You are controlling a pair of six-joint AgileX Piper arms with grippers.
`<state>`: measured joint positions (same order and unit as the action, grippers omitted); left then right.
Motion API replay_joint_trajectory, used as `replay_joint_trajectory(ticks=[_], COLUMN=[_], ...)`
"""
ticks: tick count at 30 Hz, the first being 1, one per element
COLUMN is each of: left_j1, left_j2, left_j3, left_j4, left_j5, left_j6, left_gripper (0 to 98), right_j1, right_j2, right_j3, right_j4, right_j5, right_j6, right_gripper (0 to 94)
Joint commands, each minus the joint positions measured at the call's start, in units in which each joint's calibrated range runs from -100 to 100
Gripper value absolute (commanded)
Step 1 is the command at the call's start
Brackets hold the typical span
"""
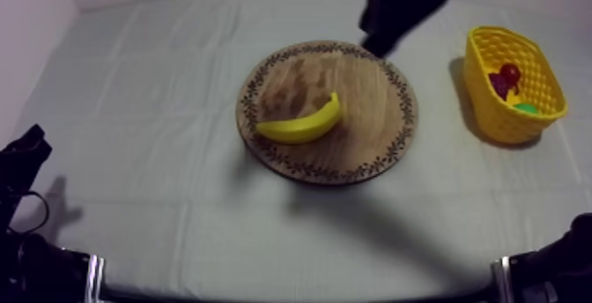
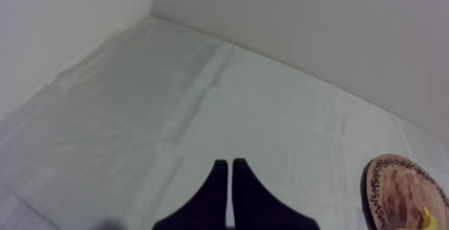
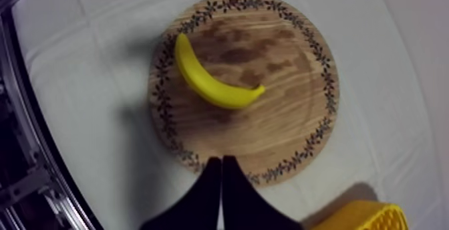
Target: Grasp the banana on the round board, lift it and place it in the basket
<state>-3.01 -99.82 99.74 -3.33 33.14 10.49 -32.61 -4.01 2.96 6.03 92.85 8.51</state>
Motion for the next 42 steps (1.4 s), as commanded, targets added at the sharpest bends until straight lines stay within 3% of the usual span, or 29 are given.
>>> replay_joint_trajectory(ticks=[1, 5, 9, 18, 22, 26, 29, 39, 42], left_j1=[0.01, 0.01, 0.01, 0.01, 0.01, 0.01, 0.01, 0.01, 0.01], left_j2=[0.0, 0.0, 0.0, 0.0, 0.0, 0.0, 0.0, 0.0, 0.0], left_j3=[0.03, 0.03, 0.03, 0.03, 0.03, 0.03, 0.03, 0.03, 0.03], left_j4=[0.03, 0.03, 0.03, 0.03, 0.03, 0.03, 0.03, 0.03, 0.03], left_j5=[0.01, 0.01, 0.01, 0.01, 0.01, 0.01, 0.01, 0.01, 0.01], left_j6=[-0.01, -0.01, -0.01, -0.01, -0.01, -0.01, -0.01, -0.01, -0.01], left_gripper=[0.1, 0.1, 0.1, 0.1, 0.1, 0.1, 0.1, 0.1, 0.1], right_j1=[-0.26, -0.79, -1.24, -0.88, -0.74, -0.36, -0.66, -0.98, -1.61], right_j2=[6.76, 9.9, 11.07, 11.62, 11.64, 11.77, 11.86, 12.03, 12.1], right_j3=[-9.65, -13.67, -15.01, -16.2, -16.87, -15.98, -14.23, -15.43, -16.37], right_j4=[0.04, 0.78, 0.96, -0.7, -0.76, -1.68, -1.32, -1.13, 0.13], right_j5=[1.42, 2.54, 2.58, 1.93, 2.44, 2.62, 1.73, -1.05, -0.4], right_j6=[-0.17, 0.65, 5.37, 28.58, 35.12, 39.19, 39.75, 34.08, 35.69], right_gripper=[0.4, 0.4, 0.4, 0.4, 0.4, 0.3, 0.3, 0.6, 2.5])
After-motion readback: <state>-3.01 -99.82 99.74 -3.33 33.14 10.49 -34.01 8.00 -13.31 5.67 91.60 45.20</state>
